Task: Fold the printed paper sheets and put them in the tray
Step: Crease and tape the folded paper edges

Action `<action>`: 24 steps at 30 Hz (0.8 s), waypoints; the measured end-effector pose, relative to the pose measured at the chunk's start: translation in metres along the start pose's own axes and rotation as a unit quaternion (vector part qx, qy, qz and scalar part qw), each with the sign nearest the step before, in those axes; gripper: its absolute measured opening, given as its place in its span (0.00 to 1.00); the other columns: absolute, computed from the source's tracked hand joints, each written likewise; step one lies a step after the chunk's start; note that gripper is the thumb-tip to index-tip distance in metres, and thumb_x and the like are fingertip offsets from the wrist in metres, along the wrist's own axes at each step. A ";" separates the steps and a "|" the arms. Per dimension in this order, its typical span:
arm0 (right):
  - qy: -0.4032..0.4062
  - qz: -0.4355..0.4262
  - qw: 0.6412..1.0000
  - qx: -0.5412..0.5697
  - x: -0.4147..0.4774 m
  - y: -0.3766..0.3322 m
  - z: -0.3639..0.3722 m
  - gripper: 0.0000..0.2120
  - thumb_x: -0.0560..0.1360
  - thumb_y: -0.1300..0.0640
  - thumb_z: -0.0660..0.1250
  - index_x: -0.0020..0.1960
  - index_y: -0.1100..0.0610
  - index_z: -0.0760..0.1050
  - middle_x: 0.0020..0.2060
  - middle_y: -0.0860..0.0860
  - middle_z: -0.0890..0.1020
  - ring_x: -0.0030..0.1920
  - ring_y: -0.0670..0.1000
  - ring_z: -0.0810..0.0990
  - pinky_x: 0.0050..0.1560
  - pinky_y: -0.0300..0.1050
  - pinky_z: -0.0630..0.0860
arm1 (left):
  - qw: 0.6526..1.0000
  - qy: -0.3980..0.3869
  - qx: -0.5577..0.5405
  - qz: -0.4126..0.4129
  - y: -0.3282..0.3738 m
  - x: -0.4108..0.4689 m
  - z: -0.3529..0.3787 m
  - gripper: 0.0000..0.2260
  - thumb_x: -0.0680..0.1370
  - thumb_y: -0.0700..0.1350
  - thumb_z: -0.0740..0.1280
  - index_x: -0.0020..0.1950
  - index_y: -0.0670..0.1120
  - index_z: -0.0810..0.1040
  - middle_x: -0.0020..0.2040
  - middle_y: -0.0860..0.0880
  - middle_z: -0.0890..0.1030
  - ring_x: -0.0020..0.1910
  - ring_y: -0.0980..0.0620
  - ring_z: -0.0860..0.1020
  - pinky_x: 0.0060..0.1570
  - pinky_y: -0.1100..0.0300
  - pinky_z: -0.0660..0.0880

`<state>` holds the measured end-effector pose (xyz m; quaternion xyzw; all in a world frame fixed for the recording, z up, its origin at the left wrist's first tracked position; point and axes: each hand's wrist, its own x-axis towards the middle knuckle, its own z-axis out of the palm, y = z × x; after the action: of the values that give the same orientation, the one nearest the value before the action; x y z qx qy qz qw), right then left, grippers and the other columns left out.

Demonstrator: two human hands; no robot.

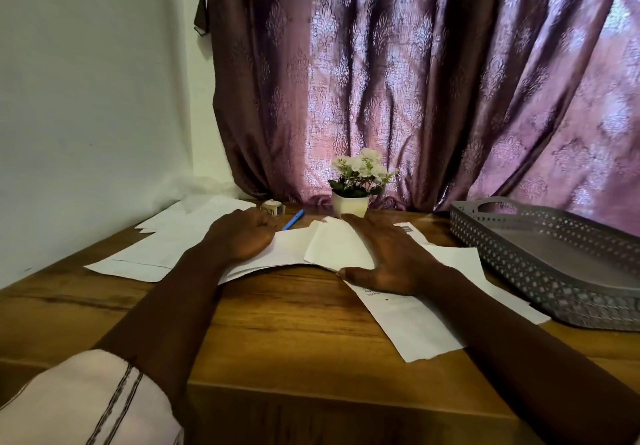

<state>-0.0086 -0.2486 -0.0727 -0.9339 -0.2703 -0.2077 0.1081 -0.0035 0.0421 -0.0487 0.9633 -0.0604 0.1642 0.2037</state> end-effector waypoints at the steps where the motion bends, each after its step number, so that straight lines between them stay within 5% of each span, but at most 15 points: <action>1: 0.000 -0.004 1.000 -0.001 0.000 -0.001 0.000 0.47 0.70 0.26 0.66 0.81 0.38 0.49 0.71 0.52 0.72 0.71 0.55 0.70 0.70 0.58 0.70 | 1.000 -0.001 0.015 0.003 -0.001 0.000 -0.001 0.15 0.84 0.49 0.60 0.69 0.50 0.79 0.69 0.45 0.78 0.67 0.42 0.75 0.63 0.52 0.70; 6: -0.016 -0.030 0.999 -0.023 0.002 -0.017 -0.001 0.48 0.71 0.27 0.67 0.82 0.43 0.49 0.72 0.53 0.71 0.71 0.56 0.69 0.72 0.58 0.67 | 0.997 -0.039 -0.014 0.063 0.008 0.000 0.006 0.17 0.82 0.45 0.64 0.70 0.55 0.79 0.73 0.47 0.76 0.70 0.43 0.74 0.70 0.51 0.70; 11: -0.045 -0.034 0.998 0.014 0.002 -0.027 0.003 0.46 0.74 0.31 0.69 0.83 0.42 0.49 0.77 0.52 0.66 0.74 0.54 0.64 0.74 0.56 0.64 | 0.986 0.023 -0.101 0.127 0.014 0.002 0.020 0.17 0.74 0.55 0.73 0.62 0.58 0.78 0.53 0.55 0.84 0.55 0.52 0.81 0.61 0.50 0.77; 14: -0.058 -0.023 0.998 0.026 0.003 -0.026 0.004 0.46 0.74 0.31 0.69 0.83 0.40 0.49 0.79 0.51 0.63 0.77 0.54 0.63 0.76 0.57 0.62 | 0.993 0.081 -0.023 0.077 0.009 0.006 0.018 0.15 0.76 0.63 0.69 0.58 0.57 0.78 0.46 0.59 0.81 0.52 0.50 0.79 0.62 0.49 0.71; 17: -0.050 -0.017 0.998 0.034 0.001 -0.028 0.001 0.47 0.74 0.32 0.70 0.82 0.39 0.47 0.80 0.50 0.62 0.77 0.54 0.61 0.76 0.55 0.60 | 0.987 0.156 0.023 -0.021 -0.004 0.007 0.008 0.19 0.78 0.68 0.61 0.57 0.55 0.79 0.54 0.51 0.84 0.56 0.45 0.81 0.63 0.44 0.70; 20: -0.034 -0.018 0.999 0.032 0.000 -0.029 0.000 0.47 0.73 0.32 0.70 0.83 0.39 0.47 0.78 0.51 0.65 0.75 0.54 0.63 0.74 0.53 0.62 | 0.982 0.078 0.084 -0.147 -0.018 0.004 0.002 0.29 0.80 0.70 0.53 0.63 0.50 0.79 0.59 0.46 0.83 0.60 0.42 0.79 0.63 0.45 0.70; 24: 0.000 -0.027 0.999 0.025 -0.001 -0.030 -0.002 0.48 0.73 0.32 0.70 0.82 0.40 0.46 0.73 0.52 0.69 0.72 0.54 0.66 0.74 0.55 0.64 | 0.984 0.018 0.061 -0.169 -0.018 0.001 0.002 0.27 0.79 0.65 0.60 0.67 0.46 0.78 0.63 0.44 0.81 0.61 0.42 0.79 0.58 0.50 0.73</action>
<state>-0.0261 -0.2245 -0.0689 -0.9233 -0.3003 -0.2034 0.1260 0.0016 0.0573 -0.0564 0.9670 0.1173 0.1484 0.1709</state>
